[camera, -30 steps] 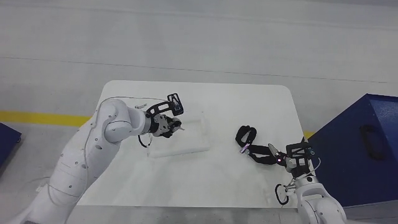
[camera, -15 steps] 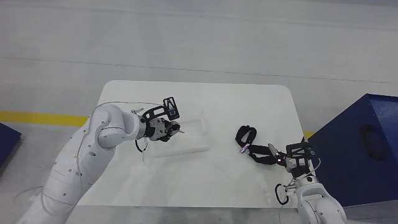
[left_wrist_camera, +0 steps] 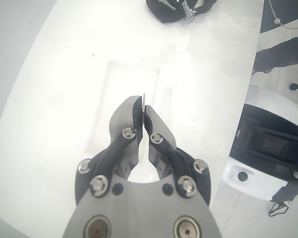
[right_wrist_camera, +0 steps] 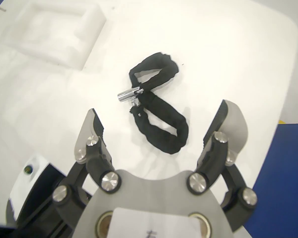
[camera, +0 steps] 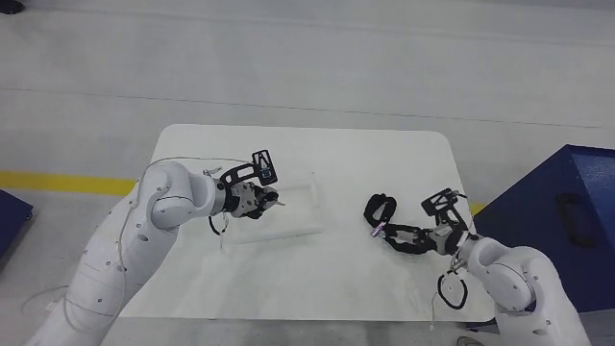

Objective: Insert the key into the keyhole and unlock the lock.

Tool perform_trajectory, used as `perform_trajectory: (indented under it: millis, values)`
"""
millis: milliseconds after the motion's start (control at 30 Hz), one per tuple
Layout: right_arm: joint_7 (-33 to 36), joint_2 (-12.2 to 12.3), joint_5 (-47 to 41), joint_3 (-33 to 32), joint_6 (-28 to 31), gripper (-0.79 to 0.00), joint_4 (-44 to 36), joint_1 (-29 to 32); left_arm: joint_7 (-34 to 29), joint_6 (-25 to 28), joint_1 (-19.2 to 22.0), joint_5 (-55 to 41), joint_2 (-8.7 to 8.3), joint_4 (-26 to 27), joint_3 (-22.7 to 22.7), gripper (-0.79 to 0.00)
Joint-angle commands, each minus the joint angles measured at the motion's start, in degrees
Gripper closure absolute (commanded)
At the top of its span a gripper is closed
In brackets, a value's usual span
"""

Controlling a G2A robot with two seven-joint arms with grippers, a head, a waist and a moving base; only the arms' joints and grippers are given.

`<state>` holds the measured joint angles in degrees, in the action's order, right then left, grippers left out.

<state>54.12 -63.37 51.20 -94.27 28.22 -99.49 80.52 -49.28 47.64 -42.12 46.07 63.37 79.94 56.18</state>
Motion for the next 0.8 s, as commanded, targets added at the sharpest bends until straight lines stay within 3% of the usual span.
perform_trajectory:
  millis: [0,233,367,533,767]
  values:
    - [6.27,0.15,-3.54,0.5,1.19,-0.785,1.85,-2.77,0.0,0.0,0.0,0.0,0.0,0.0,0.0,0.0]
    - [6.27,0.15,-3.54,0.5,1.19,-0.785,1.85,-2.77,0.0,0.0,0.0,0.0,0.0,0.0,0.0,0.0]
    - [-0.94,0.23,13.7,4.19,-2.54,-0.785,-2.18,-0.21,0.0,0.0,0.0,0.0,0.0,0.0,0.0,0.0]
    - [-4.42,0.44,26.76,7.94,-3.45,-0.785,-2.53,1.04,0.0,0.0,0.0,0.0,0.0,0.0,0.0,0.0]
    - [-3.53,0.07,25.23,12.66,-0.46,-0.785,4.09,-4.07,0.0,0.0,0.0,0.0,0.0,0.0,0.0,0.0]
